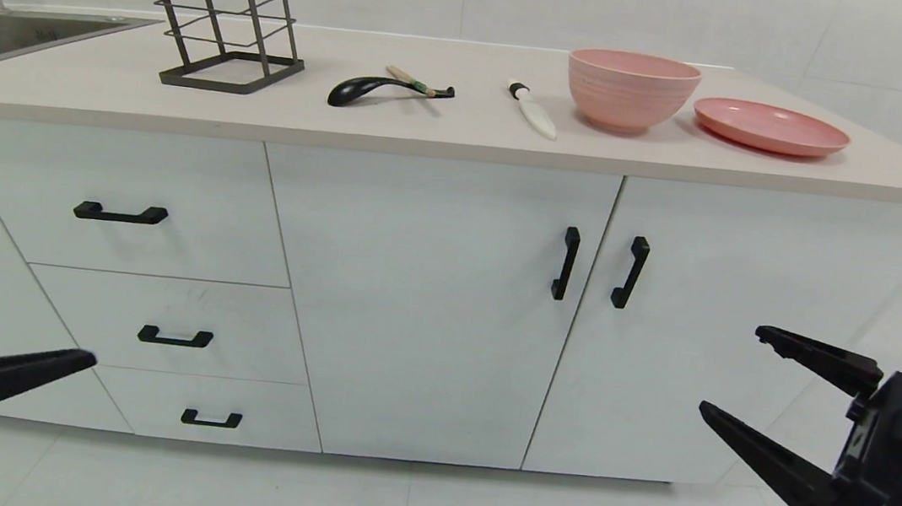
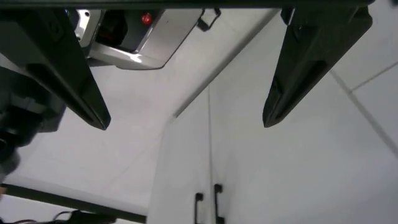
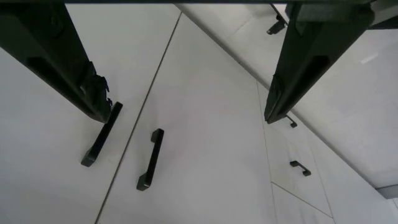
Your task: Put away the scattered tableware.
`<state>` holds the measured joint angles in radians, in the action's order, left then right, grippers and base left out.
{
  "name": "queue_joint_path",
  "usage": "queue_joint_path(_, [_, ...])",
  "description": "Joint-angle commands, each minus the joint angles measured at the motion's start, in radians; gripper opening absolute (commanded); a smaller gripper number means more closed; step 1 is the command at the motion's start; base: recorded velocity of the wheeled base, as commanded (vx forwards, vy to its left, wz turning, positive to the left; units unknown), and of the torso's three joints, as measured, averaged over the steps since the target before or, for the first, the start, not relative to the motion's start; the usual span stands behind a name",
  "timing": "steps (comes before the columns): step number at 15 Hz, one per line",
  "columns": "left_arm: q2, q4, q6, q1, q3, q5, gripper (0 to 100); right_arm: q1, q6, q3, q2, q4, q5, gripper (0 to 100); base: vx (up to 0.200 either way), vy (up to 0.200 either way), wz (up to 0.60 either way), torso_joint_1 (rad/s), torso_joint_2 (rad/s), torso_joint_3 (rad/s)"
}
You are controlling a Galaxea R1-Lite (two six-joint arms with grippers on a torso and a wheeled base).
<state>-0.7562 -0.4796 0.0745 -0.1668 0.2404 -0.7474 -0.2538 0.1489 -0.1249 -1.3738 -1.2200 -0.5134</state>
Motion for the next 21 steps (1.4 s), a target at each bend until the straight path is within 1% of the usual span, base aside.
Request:
queue_joint_path(1, [-0.282, -0.174, 0.002, -0.119, 0.008, -0.021, 100, -0.002, 0.000, -0.021, -0.030, -0.001, 0.000, 100, 0.000, 0.000, 0.00, 0.000, 0.00, 0.000])
queue_joint_path(2, [-0.336, -0.237, 0.001, -0.135, 0.008, -0.023, 100, -0.002, 0.000, -0.021, -0.030, -0.003, 0.000, 100, 0.000, 0.000, 0.00, 0.000, 0.00, 0.000])
queue_joint_path(3, [-0.361, -0.269, 0.001, -0.135, 0.008, -0.023, 100, -0.002, 0.000, -0.019, -0.030, -0.003, 0.000, 100, 0.000, 0.000, 0.00, 0.000, 0.00, 0.000])
queue_joint_path(4, [-0.431, -0.340, -0.004, -0.140, 0.014, -0.023, 100, -0.001, 0.000, -0.015, -0.030, -0.003, 0.000, 100, 0.000, 0.000, 0.00, 0.000, 0.00, 0.000])
queue_joint_path(7, [-0.606, -0.416, -0.004, -0.148, 0.079, -0.023, 100, 0.008, 0.000, -0.044, -0.080, -0.013, -0.002, 100, 0.000, 0.000, 0.00, 0.000, 0.00, 0.000])
queue_joint_path(8, [-0.650, -0.461, -0.015, -0.172, 0.097, -0.021, 100, 0.021, 0.000, -0.061, -0.103, -0.018, -0.002, 100, 0.000, 0.000, 0.00, 0.000, 0.00, 0.000])
queue_joint_path(9, [-0.670, -0.496, -0.071, -0.198, 0.097, -0.021, 100, 0.030, 0.000, -0.078, -0.125, -0.026, -0.005, 100, 0.000, 0.000, 0.00, 0.000, 0.00, 0.000])
queue_joint_path(10, [-0.673, -0.510, -0.130, -0.235, 0.091, -0.021, 100, 0.042, -0.002, -0.088, -0.145, -0.038, -0.022, 100, 0.000, 0.000, 0.00, 0.000, 0.00, 0.000])
queue_joint_path(11, [-0.675, -0.514, -0.151, -0.254, 0.086, -0.020, 100, 0.053, -0.002, -0.094, -0.160, -0.049, -0.037, 100, -0.200, 0.000, 0.00, -0.002, 0.01, 0.002])
queue_joint_path(13, [-0.695, -0.580, -0.151, -0.254, 0.089, -0.015, 100, 0.073, -0.002, -0.101, -0.203, -0.078, -0.045, 100, 0.000, 0.000, 0.00, 0.000, 0.00, 0.000])
queue_joint_path(15, [-0.723, -0.640, -0.153, -0.255, 0.073, -0.012, 100, 0.077, -0.002, -0.127, -0.223, -0.081, -0.046, 100, 0.000, 0.000, 0.00, 0.000, 0.00, 0.000])
queue_joint_path(18, [-0.749, -0.645, -0.156, -0.260, 0.079, -0.012, 100, 0.077, -0.002, -0.174, -0.266, -0.081, -0.046, 100, 0.000, 0.000, 0.00, 0.000, 0.00, 0.000])
queue_joint_path(20, [-0.756, -0.643, -0.160, -0.260, 0.071, -0.023, 100, 0.077, 0.000, -0.194, -0.303, -0.082, -0.046, 100, 0.000, -0.200, 0.00, 0.002, 0.00, 0.005])
queue_joint_path(21, [-0.756, -0.645, -0.154, -0.264, 0.060, -0.023, 100, 0.076, -0.002, -0.205, -0.315, -0.082, -0.046, 100, 0.000, -0.200, 0.00, -0.002, 0.01, 0.002])
